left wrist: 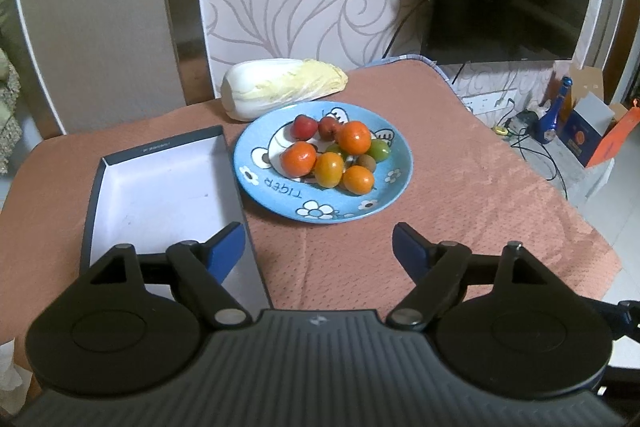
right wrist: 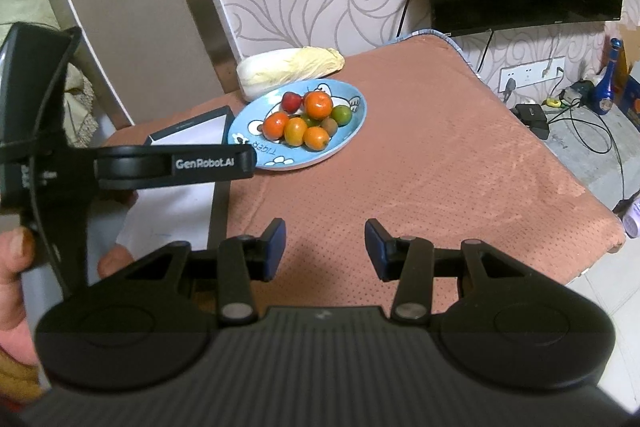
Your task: Organize fruits
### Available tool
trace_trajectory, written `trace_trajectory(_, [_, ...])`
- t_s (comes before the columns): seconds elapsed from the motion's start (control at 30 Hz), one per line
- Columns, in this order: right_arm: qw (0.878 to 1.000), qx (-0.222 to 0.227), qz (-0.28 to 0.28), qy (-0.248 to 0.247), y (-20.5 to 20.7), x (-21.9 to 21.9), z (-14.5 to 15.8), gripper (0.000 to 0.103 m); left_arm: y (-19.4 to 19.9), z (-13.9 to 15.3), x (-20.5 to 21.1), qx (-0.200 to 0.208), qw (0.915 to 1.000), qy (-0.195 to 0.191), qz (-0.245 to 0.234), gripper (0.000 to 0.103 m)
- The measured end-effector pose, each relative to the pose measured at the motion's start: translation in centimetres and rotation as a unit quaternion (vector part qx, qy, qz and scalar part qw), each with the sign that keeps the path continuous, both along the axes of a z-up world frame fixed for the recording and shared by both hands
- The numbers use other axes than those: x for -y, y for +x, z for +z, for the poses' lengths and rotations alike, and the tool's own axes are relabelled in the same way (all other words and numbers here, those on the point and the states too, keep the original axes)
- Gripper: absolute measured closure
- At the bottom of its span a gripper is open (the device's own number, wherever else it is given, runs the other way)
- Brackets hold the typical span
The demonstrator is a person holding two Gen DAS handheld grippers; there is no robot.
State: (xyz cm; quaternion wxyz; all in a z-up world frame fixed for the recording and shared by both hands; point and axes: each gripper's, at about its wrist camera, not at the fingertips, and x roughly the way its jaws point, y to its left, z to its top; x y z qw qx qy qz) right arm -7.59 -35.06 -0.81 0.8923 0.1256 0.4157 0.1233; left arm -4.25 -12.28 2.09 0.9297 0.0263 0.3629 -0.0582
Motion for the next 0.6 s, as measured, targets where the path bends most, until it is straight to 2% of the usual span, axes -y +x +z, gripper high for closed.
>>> trace_trajectory(0.6, [1.0, -0.009, 0.003, 0.002, 1.01, 0.1, -0.85, 0.057, 0.3, -0.59, -0.06, -0.007, 0.9999, 0.008, 0.002, 0.018])
